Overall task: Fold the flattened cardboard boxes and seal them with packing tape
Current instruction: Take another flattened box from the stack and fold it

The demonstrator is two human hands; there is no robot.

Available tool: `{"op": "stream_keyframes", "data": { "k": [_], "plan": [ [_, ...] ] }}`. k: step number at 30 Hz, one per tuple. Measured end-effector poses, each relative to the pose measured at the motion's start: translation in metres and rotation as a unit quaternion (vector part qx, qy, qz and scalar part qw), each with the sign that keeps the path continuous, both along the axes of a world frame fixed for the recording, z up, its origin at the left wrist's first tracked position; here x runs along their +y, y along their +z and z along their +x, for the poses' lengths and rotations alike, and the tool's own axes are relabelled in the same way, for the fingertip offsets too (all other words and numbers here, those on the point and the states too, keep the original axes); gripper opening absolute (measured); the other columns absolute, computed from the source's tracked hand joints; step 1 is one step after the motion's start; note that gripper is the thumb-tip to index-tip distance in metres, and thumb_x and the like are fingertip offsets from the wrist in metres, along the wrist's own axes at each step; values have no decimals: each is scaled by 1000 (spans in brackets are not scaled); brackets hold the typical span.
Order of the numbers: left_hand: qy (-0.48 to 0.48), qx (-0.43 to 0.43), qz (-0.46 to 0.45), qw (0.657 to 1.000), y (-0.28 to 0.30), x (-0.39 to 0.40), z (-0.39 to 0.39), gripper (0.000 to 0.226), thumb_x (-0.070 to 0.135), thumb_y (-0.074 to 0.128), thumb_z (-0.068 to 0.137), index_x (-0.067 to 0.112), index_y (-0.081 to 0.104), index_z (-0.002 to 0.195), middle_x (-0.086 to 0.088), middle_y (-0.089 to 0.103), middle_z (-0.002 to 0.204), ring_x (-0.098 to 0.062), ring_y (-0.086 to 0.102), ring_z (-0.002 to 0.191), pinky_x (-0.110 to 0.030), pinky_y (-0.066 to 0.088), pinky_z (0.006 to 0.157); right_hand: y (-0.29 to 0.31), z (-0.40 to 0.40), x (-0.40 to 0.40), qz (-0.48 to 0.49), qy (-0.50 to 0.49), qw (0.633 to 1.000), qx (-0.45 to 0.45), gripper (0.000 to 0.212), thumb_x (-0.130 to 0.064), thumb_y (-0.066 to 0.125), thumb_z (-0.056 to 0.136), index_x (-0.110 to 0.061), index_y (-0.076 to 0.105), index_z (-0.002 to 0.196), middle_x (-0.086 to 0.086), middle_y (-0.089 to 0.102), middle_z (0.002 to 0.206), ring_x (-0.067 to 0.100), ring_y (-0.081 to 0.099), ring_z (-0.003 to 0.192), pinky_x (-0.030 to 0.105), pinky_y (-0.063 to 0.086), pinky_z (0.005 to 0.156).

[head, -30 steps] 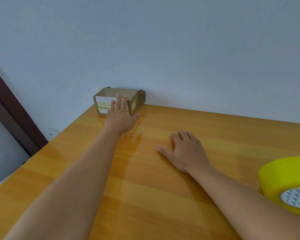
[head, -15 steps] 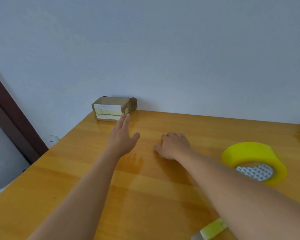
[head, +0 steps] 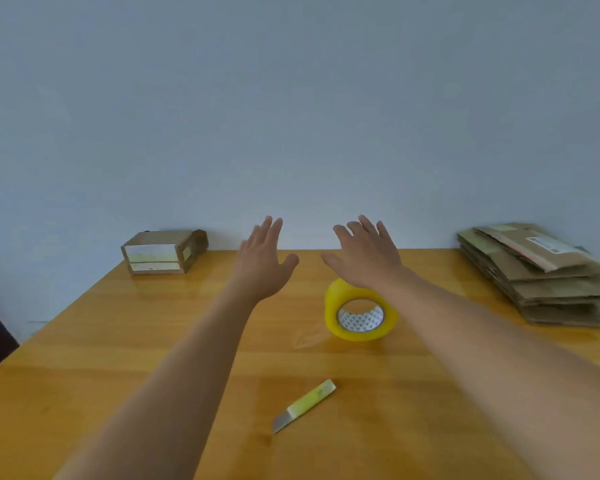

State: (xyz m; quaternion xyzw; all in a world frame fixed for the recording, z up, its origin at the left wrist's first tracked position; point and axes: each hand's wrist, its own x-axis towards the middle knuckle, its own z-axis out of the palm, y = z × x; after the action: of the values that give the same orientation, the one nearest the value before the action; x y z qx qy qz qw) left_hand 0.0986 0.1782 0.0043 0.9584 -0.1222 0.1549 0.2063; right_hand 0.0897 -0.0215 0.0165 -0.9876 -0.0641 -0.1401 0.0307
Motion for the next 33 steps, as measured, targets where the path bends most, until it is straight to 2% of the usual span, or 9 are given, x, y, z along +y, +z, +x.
{"op": "stream_keyframes", "data": {
  "k": [8, 12, 17, 20, 25, 29, 31, 33],
  "plan": [
    [-114, 14, 24, 993, -4, -151, -23, 73, 44, 47, 100, 25, 9, 159, 3, 1, 167, -21, 0, 153, -44, 7, 124, -33, -48, -141, 53, -115, 992, -2, 66, -55, 38, 99, -19, 28, 153, 9, 24, 162, 28, 8, 152, 49, 14, 121],
    [-166, 22, 32, 985, -20, -216, -25, 72, 44, 48, 99, 25, 12, 158, 3, 3, 167, -21, 1, 153, -41, 7, 123, -49, -64, -207, 58, -168, 984, -13, 63, -52, 42, 97, -15, 37, 148, 11, 31, 157, 30, 17, 148, 48, 21, 118],
    [-232, 48, 37, 971, -34, -292, -19, 72, 41, 49, 99, 23, 12, 158, 0, 3, 167, -22, 0, 153, -41, 9, 123, -60, -72, -280, 72, -221, 972, -37, 55, -37, 45, 95, -14, 40, 145, 12, 40, 148, 29, 30, 139, 46, 32, 113],
    [-257, 55, 47, 964, -42, -332, -14, 71, 41, 48, 99, 22, 13, 158, -1, 3, 167, -23, 0, 153, -42, 8, 124, -61, -71, -313, 61, -251, 965, -55, 50, -27, 46, 95, -10, 42, 142, 12, 35, 151, 30, 23, 144, 47, 34, 112],
    [-274, 64, 54, 958, -54, -372, 1, 71, 41, 46, 100, 23, 11, 158, -1, 1, 167, -23, -1, 153, -46, 10, 124, -68, -58, -353, 46, -255, 964, -56, 49, -24, 48, 98, -15, 37, 145, 6, 26, 159, 29, 15, 148, 49, 34, 110],
    [-273, 60, 51, 959, -61, -384, 16, 69, 39, 45, 100, 24, 12, 158, -2, 2, 167, -24, 0, 153, -47, 10, 124, -71, -42, -365, 33, -236, 970, -51, 51, -27, 45, 103, -20, 31, 151, 2, 22, 161, 28, 11, 150, 50, 28, 115],
    [-269, 62, 50, 960, -63, -385, 23, 69, 39, 45, 99, 24, 12, 158, -2, 2, 167, -24, 0, 153, -47, 9, 124, -73, -32, -366, 22, -232, 971, -44, 50, -27, 46, 103, -22, 34, 151, 1, 27, 161, 28, 15, 150, 49, 26, 117],
    [-265, 64, 53, 961, -64, -384, 26, 68, 39, 45, 100, 25, 13, 158, -3, 2, 167, -24, 0, 153, -47, 9, 124, -75, -24, -367, -5, -226, 973, -47, 43, -26, 49, 102, -23, 45, 145, 1, 41, 154, 28, 27, 146, 47, 29, 116]
  ]
}}
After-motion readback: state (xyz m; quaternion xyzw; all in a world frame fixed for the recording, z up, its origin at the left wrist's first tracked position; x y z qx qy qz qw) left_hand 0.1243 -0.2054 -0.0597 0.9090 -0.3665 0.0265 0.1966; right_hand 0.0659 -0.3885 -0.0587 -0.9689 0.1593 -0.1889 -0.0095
